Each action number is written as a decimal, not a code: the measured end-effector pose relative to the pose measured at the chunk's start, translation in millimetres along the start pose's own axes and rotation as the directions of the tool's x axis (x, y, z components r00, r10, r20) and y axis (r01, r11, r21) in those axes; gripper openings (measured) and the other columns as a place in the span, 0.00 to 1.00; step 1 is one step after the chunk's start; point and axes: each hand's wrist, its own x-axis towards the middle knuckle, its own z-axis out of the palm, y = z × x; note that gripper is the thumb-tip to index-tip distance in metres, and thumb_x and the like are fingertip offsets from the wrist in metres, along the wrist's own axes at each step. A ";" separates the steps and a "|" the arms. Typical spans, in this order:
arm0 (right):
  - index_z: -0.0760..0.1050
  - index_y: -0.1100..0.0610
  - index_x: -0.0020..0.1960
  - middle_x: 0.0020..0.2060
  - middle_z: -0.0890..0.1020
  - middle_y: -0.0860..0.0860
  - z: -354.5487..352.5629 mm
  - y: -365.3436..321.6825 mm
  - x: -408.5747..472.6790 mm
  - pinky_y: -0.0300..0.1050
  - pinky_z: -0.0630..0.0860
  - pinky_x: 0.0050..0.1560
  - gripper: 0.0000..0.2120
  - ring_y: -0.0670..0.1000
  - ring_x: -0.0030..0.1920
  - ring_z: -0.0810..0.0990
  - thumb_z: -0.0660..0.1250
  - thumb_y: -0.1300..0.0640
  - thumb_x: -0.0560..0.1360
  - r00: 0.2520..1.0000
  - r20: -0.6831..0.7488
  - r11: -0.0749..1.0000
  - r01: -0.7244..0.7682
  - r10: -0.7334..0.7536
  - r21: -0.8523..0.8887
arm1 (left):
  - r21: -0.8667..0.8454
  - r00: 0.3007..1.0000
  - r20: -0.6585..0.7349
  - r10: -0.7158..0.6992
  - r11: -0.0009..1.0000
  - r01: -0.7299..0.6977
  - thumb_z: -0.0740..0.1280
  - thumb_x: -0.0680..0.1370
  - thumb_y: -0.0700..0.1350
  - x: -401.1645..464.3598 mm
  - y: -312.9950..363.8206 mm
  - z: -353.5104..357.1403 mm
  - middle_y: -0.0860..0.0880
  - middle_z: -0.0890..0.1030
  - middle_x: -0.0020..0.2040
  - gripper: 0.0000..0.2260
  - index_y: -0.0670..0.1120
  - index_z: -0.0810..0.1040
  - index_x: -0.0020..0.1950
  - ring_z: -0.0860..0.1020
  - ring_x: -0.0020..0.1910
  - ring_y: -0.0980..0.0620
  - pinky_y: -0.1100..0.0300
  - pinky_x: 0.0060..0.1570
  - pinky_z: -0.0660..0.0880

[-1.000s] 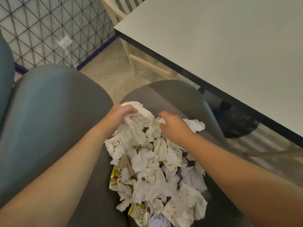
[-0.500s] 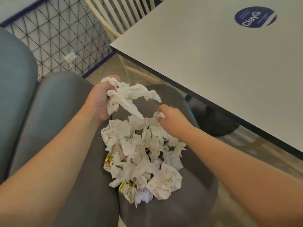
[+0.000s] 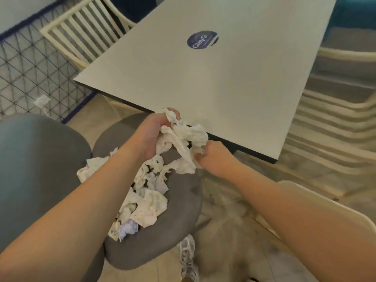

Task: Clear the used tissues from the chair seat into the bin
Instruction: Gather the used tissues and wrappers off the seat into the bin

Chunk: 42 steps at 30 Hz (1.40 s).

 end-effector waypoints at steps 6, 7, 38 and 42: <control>0.71 0.61 0.35 0.30 0.74 0.52 -51.3 68.7 -89.8 0.41 0.68 0.36 0.11 0.51 0.34 0.72 0.58 0.63 0.76 0.988 -0.045 0.989 -0.151 0.151 0.010 | 0.104 0.980 0.173 -0.100 0.991 0.083 0.57 0.61 0.36 -3.8 -26.7 120.7 0.50 0.70 0.29 0.08 0.48 0.72 0.28 0.63 0.29 0.52 0.56 0.36 0.48; 0.75 0.64 0.43 0.36 0.79 0.56 -57.8 80.9 -103.9 0.46 0.72 0.41 0.09 0.54 0.39 0.76 0.58 0.62 0.76 0.984 -0.047 0.985 -0.174 0.174 0.007 | 0.118 0.972 0.204 -0.119 0.988 0.096 0.57 0.61 0.36 -5.5 -31.9 141.7 0.50 0.68 0.30 0.07 0.48 0.70 0.28 0.61 0.30 0.52 0.54 0.39 0.47; 0.71 0.60 0.63 0.60 0.75 0.58 -1.9 317.3 -209.2 0.50 0.74 0.57 0.15 0.59 0.58 0.75 0.56 0.62 0.78 0.781 -0.010 0.781 -0.623 0.624 0.028 | 0.705 0.711 0.603 -0.361 -0.176 -0.687 0.67 0.74 0.52 42.3 -269.4 279.4 0.49 0.64 0.72 0.27 0.52 0.64 0.71 0.59 0.71 0.48 0.50 0.69 0.56; 0.73 0.59 0.62 0.60 0.75 0.59 -2.4 292.9 -191.6 0.52 0.74 0.59 0.15 0.59 0.57 0.75 0.56 0.61 0.78 0.827 -0.044 0.828 -0.560 0.560 0.003 | 0.728 0.742 0.647 -0.176 -0.147 -0.669 0.62 0.77 0.49 33.1 -255.1 253.7 0.50 0.68 0.69 0.19 0.51 0.68 0.69 0.63 0.69 0.50 0.53 0.67 0.60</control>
